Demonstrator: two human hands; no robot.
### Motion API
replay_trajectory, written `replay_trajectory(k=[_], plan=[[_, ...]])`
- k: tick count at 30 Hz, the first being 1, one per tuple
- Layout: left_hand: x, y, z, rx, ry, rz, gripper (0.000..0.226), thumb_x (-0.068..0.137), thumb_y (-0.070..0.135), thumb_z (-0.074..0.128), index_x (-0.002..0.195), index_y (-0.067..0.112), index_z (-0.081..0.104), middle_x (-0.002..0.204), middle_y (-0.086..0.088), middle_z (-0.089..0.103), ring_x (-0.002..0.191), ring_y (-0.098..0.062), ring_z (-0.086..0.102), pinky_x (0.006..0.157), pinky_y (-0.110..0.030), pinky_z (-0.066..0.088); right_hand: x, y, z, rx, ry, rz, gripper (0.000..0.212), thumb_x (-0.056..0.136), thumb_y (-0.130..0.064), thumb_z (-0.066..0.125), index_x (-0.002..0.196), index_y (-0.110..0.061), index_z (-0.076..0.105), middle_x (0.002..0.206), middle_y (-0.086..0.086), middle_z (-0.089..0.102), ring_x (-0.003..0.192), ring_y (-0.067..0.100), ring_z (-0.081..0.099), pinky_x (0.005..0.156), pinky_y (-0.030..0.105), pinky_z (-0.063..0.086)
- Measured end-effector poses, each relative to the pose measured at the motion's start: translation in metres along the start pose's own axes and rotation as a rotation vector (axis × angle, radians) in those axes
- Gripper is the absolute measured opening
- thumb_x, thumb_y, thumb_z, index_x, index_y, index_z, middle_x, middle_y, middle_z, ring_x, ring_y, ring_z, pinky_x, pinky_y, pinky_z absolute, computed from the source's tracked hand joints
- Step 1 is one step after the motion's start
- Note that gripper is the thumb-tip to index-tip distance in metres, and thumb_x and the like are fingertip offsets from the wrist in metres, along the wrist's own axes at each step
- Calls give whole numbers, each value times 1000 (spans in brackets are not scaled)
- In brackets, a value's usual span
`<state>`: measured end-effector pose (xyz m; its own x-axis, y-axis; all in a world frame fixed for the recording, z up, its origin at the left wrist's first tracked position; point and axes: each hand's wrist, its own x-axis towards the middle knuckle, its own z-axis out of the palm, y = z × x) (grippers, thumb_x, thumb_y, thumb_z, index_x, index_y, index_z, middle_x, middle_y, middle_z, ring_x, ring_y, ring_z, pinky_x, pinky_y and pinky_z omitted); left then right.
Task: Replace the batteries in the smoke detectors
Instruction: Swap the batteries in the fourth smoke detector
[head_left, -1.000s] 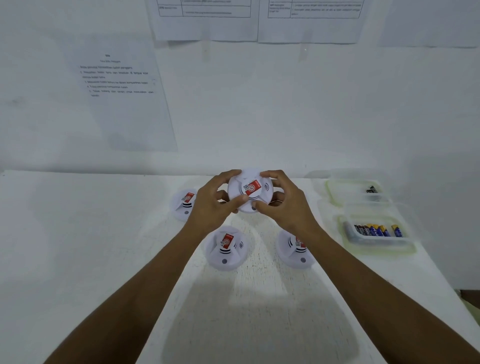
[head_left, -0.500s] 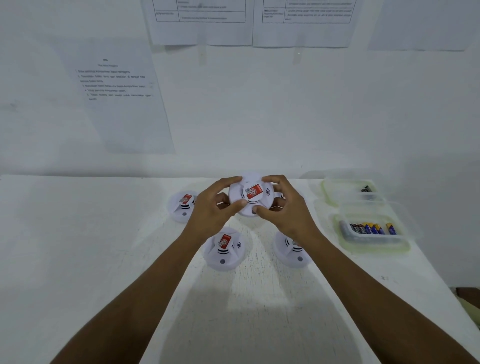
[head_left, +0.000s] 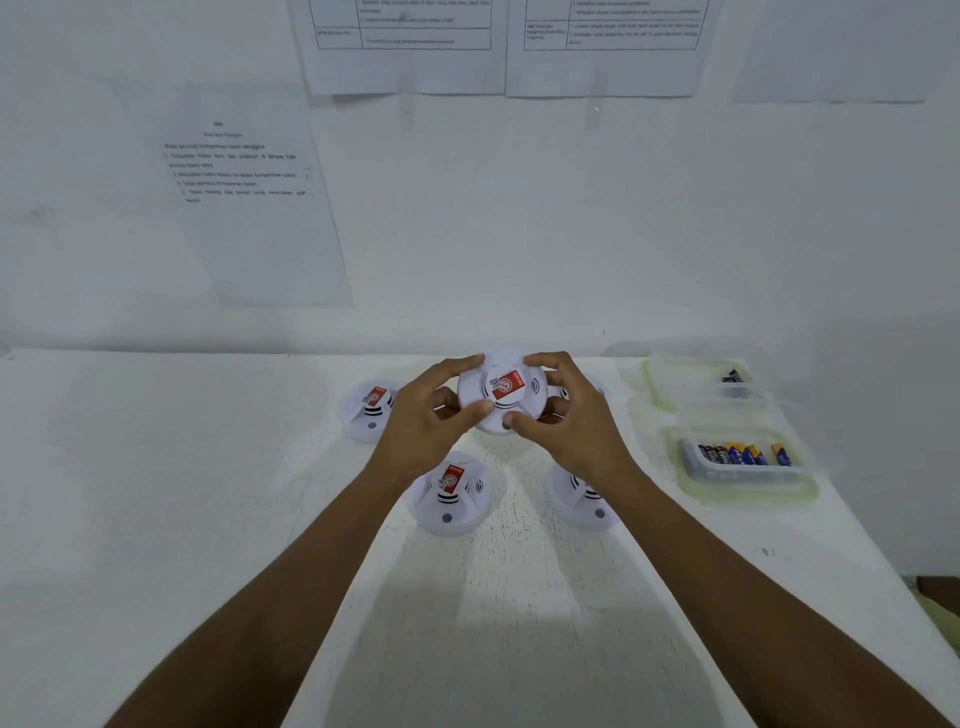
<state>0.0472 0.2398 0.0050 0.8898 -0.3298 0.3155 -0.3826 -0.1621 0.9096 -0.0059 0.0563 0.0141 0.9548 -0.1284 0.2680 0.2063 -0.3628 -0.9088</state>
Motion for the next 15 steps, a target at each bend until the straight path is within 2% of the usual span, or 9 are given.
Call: replay_trajectory(k=[2, 4, 8, 11, 15], plan=[[-2, -3, -1, 10, -8, -1, 52, 85, 21, 73, 134, 20, 54, 110, -2, 71, 87, -21, 71, 77, -40, 60, -2, 1, 1, 7, -1, -4, 56, 76, -20, 83, 122, -29, 52, 116, -3, 64, 90, 13, 71, 74, 32, 62], [-2, -4, -1, 10, -15, -12, 53, 86, 21, 72, 135, 20, 53, 108, -3, 72, 88, -22, 71, 80, -43, 59, -4, 2, 1, 29, 0, 1, 54, 79, -19, 80, 124, -27, 52, 117, -4, 64, 91, 13, 71, 74, 27, 61], [-9, -4, -1, 3, -15, -13, 50, 87, 18, 69, 134, 18, 53, 111, 0, 71, 90, -14, 71, 76, -30, 59, -9, 5, 4, 106, -13, 56, 48, 85, -17, 74, 127, -27, 53, 116, -11, 62, 94, 15, 70, 76, 25, 60], [-17, -7, -1, 3, -19, -28, 47, 87, 19, 69, 132, 21, 54, 113, 4, 69, 90, -8, 71, 72, -19, 56, -16, 9, 8, 145, -14, 79, 46, 87, -14, 72, 129, -23, 54, 118, -8, 62, 98, 16, 69, 77, 28, 60], [-26, -11, -2, 9, -33, -13, 46, 88, 19, 68, 132, 21, 54, 117, 0, 68, 91, -10, 71, 75, -22, 57, -26, 15, 12, 234, -34, 104, 40, 90, -13, 68, 127, -23, 58, 120, -2, 64, 97, 21, 70, 80, 40, 61]])
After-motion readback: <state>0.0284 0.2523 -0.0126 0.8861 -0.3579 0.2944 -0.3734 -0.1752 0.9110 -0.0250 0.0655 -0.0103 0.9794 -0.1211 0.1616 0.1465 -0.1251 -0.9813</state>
